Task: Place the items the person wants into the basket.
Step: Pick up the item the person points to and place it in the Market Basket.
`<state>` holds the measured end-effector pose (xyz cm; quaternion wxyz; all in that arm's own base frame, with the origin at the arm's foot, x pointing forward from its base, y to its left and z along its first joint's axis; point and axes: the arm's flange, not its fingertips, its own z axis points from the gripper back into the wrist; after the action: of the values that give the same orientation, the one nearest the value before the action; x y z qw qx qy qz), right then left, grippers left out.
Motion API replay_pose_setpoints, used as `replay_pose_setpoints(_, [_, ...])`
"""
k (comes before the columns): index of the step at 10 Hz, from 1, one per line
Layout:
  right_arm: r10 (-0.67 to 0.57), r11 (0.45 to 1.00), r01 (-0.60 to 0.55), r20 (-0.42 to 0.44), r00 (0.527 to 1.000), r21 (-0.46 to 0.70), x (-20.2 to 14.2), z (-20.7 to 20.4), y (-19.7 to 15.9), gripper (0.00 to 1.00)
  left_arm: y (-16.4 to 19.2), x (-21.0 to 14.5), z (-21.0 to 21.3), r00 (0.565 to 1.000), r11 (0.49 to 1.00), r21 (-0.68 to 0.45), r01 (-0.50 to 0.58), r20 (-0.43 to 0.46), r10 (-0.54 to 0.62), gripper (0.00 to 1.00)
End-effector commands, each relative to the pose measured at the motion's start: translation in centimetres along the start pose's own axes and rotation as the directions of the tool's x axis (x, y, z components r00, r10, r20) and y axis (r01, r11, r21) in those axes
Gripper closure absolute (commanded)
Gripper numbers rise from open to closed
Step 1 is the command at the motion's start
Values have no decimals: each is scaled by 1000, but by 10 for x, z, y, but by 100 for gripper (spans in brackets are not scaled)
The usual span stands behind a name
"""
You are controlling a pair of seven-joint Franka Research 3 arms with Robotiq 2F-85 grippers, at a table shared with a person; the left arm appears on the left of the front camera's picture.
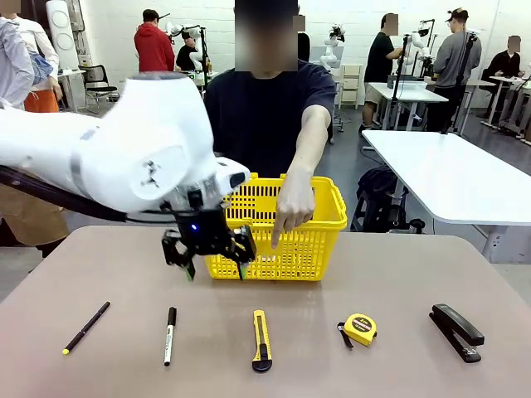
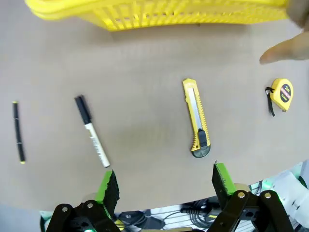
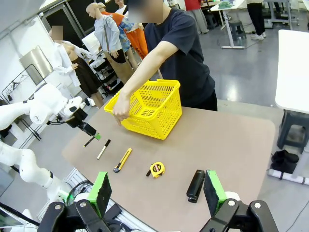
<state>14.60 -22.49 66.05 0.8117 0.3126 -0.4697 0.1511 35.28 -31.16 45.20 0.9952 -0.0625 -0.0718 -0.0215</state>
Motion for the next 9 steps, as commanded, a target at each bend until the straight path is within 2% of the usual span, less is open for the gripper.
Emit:
replay_pose_setpoints(1, [8,1000,-8,10,1000,24,-2,-2,0,0,-17,15,-26,995,995,30,-94,-31,95,0])
replay_pose_setpoints(2, [8,1000,-8,10,1000,24,-2,-2,0,0,-31,14,-49,990,989,70,-127,-55,131,0])
replay_pose_setpoints(4, [8,1000,-8,10,1000,24,-2,-2,0,0,-55,13,-76,990,988,101,-114,-68,121,0])
replay_pose_setpoints(7, [8,1000,-8,10,1000,24,-2,-2,0,0,-81,20,-101,991,987,138,-83,-88,96,0])
replay_pose_setpoints(9, [8,1000,-8,10,1000,24,-2,-2,0,0,-85,19,-113,993,988,137,-65,-87,77,0])
